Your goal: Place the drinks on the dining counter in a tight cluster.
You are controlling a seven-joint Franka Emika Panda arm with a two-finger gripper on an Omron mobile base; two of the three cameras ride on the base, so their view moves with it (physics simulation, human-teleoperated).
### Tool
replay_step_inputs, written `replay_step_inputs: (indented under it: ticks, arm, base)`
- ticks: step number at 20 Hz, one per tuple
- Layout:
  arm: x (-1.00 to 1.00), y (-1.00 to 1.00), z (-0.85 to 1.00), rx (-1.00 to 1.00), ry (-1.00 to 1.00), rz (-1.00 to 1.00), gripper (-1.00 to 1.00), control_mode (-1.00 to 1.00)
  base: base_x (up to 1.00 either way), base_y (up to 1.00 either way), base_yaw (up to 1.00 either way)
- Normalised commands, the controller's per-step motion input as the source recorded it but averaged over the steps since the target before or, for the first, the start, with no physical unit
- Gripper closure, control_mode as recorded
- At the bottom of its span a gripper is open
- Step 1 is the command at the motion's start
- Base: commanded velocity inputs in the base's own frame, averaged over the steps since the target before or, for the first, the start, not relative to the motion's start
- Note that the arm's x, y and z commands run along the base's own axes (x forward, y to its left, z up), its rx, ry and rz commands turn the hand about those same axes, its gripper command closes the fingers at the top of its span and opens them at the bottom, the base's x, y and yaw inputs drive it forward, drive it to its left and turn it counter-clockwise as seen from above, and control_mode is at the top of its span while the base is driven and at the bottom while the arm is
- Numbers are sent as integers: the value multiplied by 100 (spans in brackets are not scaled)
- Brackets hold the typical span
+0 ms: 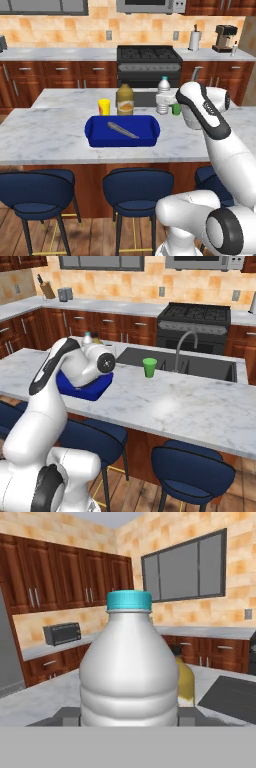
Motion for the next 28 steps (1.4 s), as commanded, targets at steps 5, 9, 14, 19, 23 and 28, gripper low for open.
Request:
replay_step_inputs:
  ticks: [5,9,14,19,23,28]
  arm:
    - [45,-24,-13,-2,3,-1,100,-100]
    - [27,-29,-11,-1,3,2,100,-100]
    - [15,-16,-18,0,-2,14,100,-100]
    - [20,-4,-21,-5,-11,14,100,-100]
    - [27,-10,-14,-2,-10,9,100,-100]
    - [24,-5,-8,-2,0,2,100,-100]
  base:
    - [0,0,0]
    - [0,0,0]
    - [0,0,0]
    - [0,0,0]
    - [0,0,0]
    - [0,0,0]
